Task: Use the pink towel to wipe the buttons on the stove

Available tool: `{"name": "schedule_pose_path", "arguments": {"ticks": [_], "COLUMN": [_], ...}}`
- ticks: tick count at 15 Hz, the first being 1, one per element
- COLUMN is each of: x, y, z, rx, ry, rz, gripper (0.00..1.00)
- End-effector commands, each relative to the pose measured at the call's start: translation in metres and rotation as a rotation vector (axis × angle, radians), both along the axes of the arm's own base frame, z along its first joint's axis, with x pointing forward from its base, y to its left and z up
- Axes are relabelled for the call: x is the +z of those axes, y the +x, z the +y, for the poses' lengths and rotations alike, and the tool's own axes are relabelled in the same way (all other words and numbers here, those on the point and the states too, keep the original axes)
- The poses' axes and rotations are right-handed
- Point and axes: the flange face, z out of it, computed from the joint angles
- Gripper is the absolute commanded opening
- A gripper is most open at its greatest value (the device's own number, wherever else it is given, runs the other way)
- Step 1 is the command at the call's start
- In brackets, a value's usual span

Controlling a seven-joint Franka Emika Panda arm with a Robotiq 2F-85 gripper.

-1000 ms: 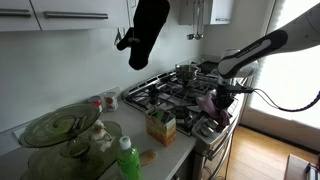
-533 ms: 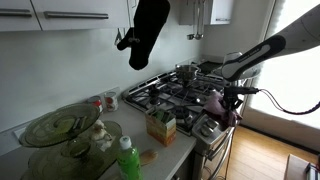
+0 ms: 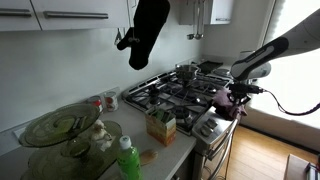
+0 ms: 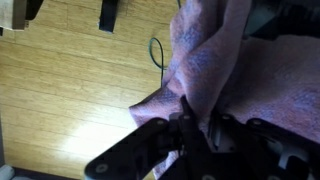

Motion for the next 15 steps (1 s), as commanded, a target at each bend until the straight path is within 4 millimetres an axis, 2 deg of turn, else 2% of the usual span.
{"name": "schedule_pose_path", "arguments": {"ticks": [1, 2, 4, 9, 15], "x": [-0.013, -0.015, -0.025, -0.021, -0.036], "y": [-0.015, -0.014, -0.005, 0.019, 0.049], "z": [-0.030, -0.032, -0.018, 0.037, 0.114], "rx": [-0.158, -0.167, -0.115, 0.114, 0.371], "ry": [-0.056, -0.054, -0.005, 0.106, 0.215], "rz": [-0.035, -0.034, -0.001, 0.041, 0.143], "gripper": [0.04, 0.04, 0.04, 0.04, 0.04]}}
